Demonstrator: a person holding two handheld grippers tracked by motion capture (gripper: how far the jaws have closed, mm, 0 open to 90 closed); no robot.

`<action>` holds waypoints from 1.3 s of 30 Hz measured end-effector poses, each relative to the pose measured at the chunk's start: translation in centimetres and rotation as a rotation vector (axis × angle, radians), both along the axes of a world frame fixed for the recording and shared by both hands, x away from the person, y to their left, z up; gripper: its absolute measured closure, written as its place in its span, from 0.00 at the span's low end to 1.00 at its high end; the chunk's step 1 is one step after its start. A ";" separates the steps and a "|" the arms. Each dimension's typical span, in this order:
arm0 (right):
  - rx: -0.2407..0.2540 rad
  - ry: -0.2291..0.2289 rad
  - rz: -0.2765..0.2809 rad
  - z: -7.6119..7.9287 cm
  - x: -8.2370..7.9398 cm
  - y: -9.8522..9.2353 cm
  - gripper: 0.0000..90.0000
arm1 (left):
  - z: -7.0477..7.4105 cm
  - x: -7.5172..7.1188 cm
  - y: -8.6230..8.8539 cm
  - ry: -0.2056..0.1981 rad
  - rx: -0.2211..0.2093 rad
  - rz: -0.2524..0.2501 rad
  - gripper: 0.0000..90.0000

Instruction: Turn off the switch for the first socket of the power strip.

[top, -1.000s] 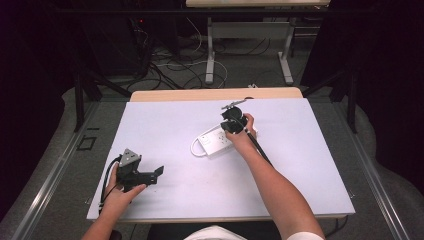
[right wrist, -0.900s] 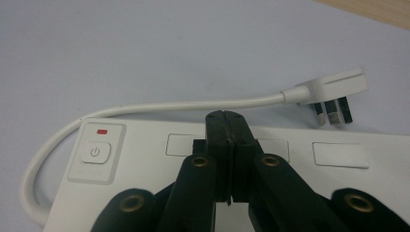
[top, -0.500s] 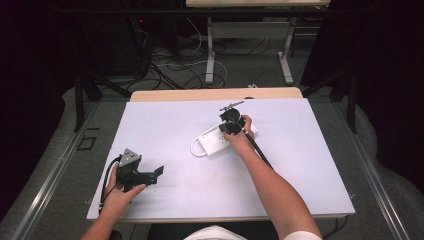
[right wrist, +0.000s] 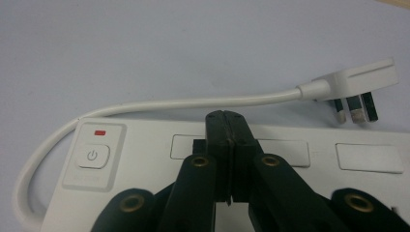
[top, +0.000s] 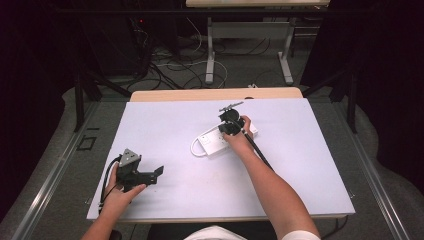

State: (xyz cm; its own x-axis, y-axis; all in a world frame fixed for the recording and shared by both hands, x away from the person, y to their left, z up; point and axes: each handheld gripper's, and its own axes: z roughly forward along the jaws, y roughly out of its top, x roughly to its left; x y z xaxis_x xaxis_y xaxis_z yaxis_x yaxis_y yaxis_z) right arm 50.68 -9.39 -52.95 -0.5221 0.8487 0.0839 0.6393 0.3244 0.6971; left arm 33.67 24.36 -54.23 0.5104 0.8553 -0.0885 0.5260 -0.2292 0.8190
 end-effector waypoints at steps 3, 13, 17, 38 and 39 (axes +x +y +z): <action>0.006 0.000 0.003 0.0 0.0 0.0 1.00 | 0.0 0.0 0.0 0.001 0.000 -0.001 0.01; 0.002 -0.008 0.000 -0.1 0.1 0.0 1.00 | 0.1 0.0 0.0 0.006 0.001 -0.003 0.01; -0.007 -0.011 0.000 -0.1 0.2 -0.1 1.00 | 0.0 0.0 0.0 -0.001 0.000 -0.001 0.01; -0.003 -0.006 -0.007 -0.1 0.2 -0.3 1.00 | 0.0 0.0 0.0 -0.005 0.009 -0.006 0.01; 0.003 -0.006 -0.012 -0.2 0.2 -0.3 1.00 | 0.0 0.0 0.0 -0.005 0.010 -0.006 0.01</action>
